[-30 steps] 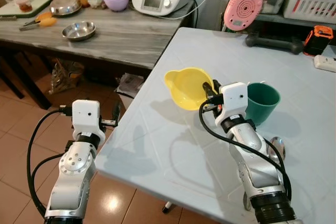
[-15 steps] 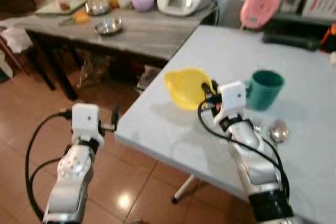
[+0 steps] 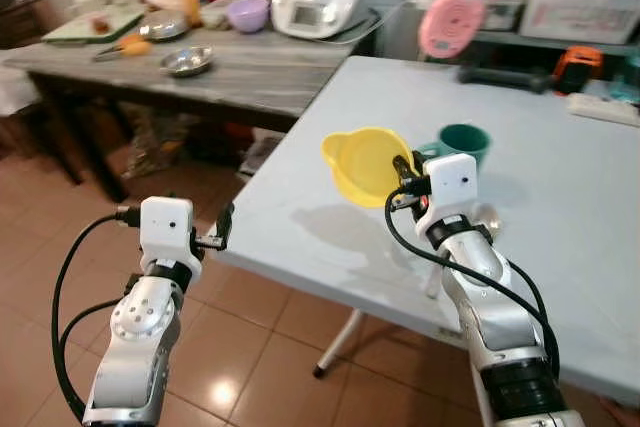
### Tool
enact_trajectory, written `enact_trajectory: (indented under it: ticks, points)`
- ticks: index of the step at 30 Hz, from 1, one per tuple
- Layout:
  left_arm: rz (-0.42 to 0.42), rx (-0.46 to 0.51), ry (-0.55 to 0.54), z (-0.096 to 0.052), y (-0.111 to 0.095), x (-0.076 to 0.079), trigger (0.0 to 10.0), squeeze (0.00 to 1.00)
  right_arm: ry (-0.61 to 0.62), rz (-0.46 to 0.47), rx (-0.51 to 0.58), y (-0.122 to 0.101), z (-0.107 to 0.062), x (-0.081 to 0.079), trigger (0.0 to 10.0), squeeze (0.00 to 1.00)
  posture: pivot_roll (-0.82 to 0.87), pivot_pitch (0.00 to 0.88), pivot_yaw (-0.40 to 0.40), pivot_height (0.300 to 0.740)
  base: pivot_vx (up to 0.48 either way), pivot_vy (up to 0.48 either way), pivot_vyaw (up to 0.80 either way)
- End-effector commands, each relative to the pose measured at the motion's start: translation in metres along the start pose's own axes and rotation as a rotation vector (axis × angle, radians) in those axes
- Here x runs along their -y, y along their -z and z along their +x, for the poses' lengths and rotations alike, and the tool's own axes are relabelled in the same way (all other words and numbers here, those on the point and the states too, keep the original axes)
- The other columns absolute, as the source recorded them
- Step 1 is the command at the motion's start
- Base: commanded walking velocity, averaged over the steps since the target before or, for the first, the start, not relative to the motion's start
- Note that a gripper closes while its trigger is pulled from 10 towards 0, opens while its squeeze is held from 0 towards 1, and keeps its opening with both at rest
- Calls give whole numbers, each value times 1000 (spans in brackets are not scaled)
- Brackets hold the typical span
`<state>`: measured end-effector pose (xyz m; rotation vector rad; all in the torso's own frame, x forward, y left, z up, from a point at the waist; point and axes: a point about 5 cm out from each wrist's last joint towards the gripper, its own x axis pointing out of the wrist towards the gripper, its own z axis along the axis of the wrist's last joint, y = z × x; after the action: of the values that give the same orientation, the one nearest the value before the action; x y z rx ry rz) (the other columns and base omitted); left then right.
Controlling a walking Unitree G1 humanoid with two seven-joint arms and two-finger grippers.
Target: Setting the table
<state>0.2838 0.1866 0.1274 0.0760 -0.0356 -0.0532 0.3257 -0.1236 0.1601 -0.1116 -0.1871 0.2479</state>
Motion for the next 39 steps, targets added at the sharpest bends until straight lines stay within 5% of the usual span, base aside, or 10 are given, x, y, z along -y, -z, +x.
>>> enact_trajectory:
  ticks: [1,12,39]
  points:
    - [-9,2,5,2,-2,0,10000,0,4,-9,3,-1,1,1,10000,0,-143,55,75,740,0,0,-788]
    - [-18,1,16,2,-1,2,10000,0,-1,-9,8,-1,1,-1,10000,0,-144,58,79,740,0,147,-746]
    - [-15,6,30,2,-2,6,10000,0,-10,0,23,-2,0,-5,10000,0,-138,64,84,740,0,438,0]
